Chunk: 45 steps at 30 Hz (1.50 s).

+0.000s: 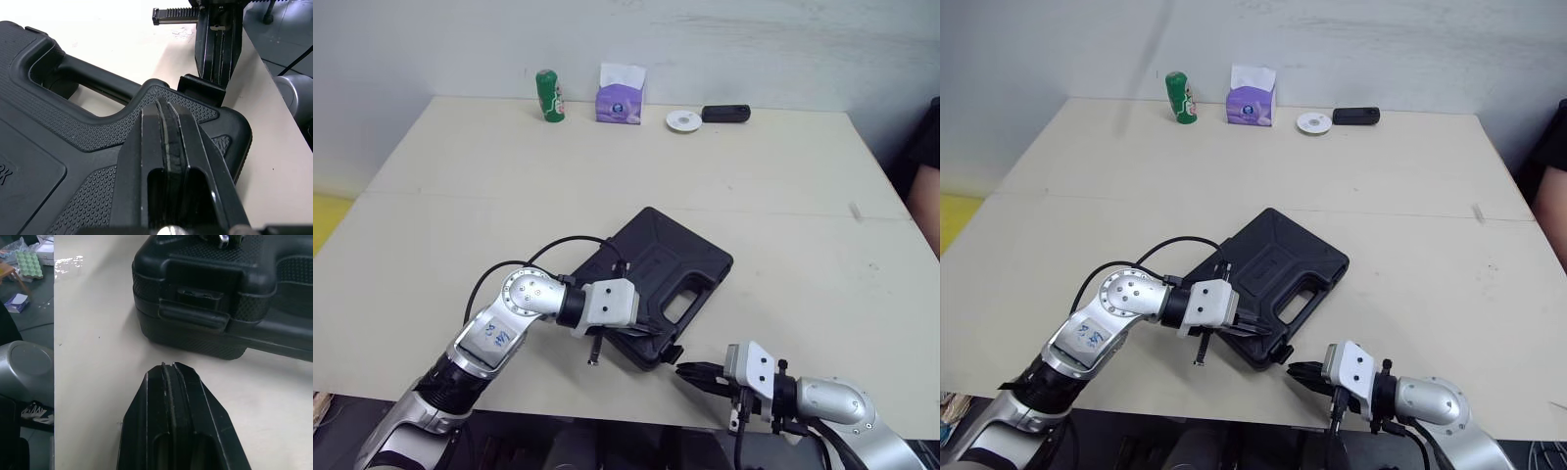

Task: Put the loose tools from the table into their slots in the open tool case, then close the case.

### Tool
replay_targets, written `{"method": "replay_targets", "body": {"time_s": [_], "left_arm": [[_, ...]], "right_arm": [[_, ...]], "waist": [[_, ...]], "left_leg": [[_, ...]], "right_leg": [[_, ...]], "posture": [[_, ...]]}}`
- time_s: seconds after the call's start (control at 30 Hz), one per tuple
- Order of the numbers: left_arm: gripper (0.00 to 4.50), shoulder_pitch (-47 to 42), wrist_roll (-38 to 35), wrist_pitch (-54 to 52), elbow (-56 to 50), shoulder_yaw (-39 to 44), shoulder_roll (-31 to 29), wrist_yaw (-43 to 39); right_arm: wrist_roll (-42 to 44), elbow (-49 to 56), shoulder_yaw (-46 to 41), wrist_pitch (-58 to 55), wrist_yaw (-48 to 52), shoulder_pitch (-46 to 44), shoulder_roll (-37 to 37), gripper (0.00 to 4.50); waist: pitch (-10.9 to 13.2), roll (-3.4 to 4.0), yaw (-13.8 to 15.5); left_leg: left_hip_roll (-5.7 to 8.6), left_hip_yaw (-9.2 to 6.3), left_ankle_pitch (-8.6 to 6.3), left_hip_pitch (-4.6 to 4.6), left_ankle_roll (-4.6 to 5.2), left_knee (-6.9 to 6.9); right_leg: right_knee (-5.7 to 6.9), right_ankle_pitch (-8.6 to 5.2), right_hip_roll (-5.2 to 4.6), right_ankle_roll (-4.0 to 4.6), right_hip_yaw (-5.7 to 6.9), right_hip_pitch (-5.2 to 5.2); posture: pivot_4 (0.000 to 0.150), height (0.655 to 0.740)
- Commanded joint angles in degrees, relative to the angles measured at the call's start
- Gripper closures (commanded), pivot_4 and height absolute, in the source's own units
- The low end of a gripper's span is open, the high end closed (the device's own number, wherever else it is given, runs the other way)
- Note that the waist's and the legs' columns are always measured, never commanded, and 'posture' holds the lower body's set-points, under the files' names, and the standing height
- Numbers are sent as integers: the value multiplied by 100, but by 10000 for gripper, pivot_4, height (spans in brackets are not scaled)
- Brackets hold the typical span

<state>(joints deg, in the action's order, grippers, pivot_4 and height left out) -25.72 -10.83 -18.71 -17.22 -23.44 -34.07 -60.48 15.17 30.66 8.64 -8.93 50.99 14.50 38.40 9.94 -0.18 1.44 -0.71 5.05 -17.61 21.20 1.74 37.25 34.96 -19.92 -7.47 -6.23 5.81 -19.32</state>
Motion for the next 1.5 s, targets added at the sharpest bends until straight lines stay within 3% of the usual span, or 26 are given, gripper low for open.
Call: {"method": "replay_targets", "body": {"time_s": [0.03, 0.63, 1.5], "left_arm": [[45000, 284, 523, -298, 610, -450, -199, -18], [45000, 327, 534, -370, 558, -530, -273, -74], [45000, 464, 612, -466, 629, -684, -417, -56]], "right_arm": [[108, 416, -9, -33, -58, -35, -21, 44068], [227, 485, 161, -599, -43, -952, -181, 44068], [791, 177, 52, -1249, 270, -1588, -167, 44068]], "waist": [[-1, -2, 0], [-8, -8, -93], [-20, -1, -159]], "left_leg": [[0, 0, 0, 0, 0, -1], [-14, -5, -2, -3, 5, -22], [-19, -12, -2, -5, 3, -32]], "right_leg": [[0, 0, 0, 0, 0, 0], [-2, 6, 7, 26, 4, -11], [-5, 6, 7, 37, 6, -13]], "posture": [[1500, 7400], [1500, 7400], [1500, 7400]]}}
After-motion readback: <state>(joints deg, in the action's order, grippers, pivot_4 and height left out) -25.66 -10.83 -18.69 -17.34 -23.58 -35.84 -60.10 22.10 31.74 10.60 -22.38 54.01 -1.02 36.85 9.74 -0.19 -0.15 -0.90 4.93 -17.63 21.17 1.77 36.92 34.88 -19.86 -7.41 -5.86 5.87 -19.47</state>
